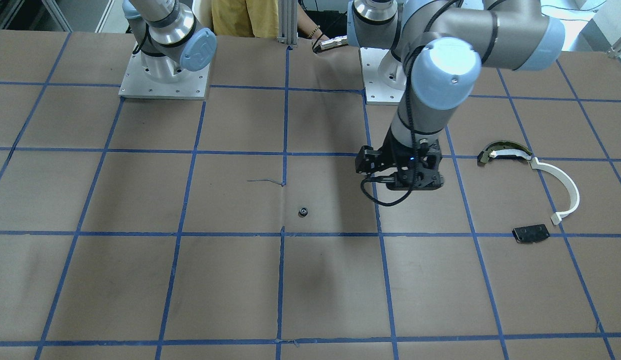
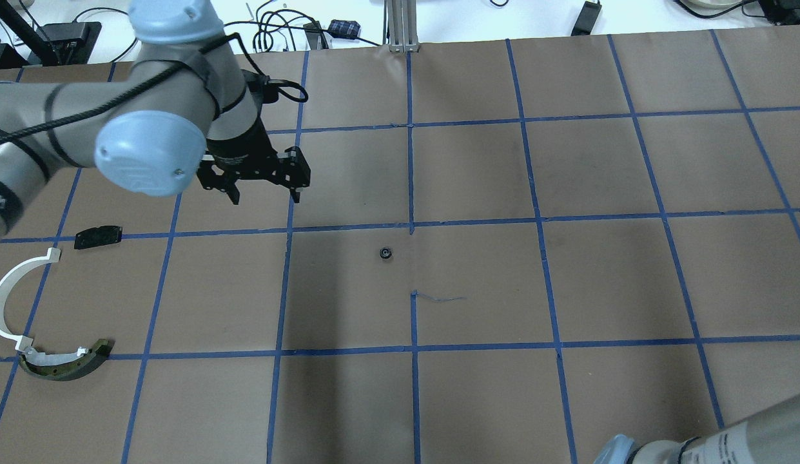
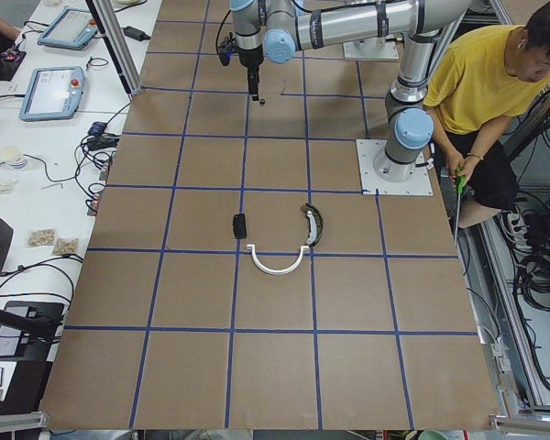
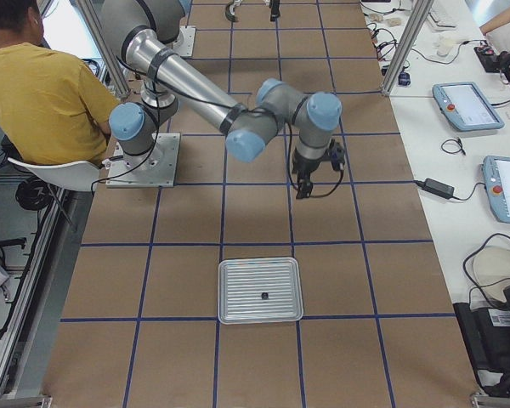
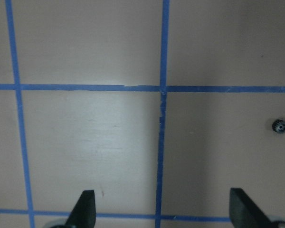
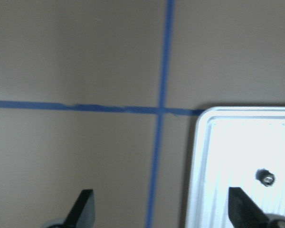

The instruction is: Place bearing gear from tray to pile

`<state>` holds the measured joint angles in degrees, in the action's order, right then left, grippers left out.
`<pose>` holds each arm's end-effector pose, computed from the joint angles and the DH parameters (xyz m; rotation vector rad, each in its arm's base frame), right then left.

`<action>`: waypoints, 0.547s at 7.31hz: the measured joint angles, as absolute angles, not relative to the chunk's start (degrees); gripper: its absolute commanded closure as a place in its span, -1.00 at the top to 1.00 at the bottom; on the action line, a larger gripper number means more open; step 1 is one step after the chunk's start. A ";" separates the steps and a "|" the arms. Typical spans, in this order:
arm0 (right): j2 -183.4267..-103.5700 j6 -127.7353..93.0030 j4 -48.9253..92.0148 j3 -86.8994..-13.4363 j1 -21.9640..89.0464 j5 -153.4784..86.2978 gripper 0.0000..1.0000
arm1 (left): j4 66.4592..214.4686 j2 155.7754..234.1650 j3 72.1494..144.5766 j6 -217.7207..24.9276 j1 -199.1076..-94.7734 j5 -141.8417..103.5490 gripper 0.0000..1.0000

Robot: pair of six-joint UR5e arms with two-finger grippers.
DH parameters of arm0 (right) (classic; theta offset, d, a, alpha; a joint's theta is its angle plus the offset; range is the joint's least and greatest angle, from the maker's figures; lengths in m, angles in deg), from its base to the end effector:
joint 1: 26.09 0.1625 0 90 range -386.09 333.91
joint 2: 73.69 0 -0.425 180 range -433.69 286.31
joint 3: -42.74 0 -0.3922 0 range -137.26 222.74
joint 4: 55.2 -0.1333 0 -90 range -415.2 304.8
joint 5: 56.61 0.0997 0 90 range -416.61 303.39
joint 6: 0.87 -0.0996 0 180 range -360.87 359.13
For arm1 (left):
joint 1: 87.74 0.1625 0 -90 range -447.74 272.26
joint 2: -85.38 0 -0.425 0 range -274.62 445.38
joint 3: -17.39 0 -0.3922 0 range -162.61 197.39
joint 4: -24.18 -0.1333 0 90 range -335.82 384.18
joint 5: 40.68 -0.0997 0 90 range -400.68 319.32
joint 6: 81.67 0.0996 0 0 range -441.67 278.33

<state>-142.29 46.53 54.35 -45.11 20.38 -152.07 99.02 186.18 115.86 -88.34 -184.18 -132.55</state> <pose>-0.3411 -0.5388 0.3303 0.1033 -3.0677 -0.0987 -0.1900 -0.5242 0.3441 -0.0044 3.0992 0.1047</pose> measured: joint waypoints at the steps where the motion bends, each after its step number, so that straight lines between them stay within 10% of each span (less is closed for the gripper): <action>1: -137.96 53.54 60.28 -44.96 13.70 -152.61 1.00 | 94.65 189.19 116.58 -91.11 -187.00 -131.43 1.00; 4: -129.52 61.79 68.72 -45.23 4.72 -149.51 1.00 | 86.05 197.36 117.08 -93.68 -192.31 -127.64 1.00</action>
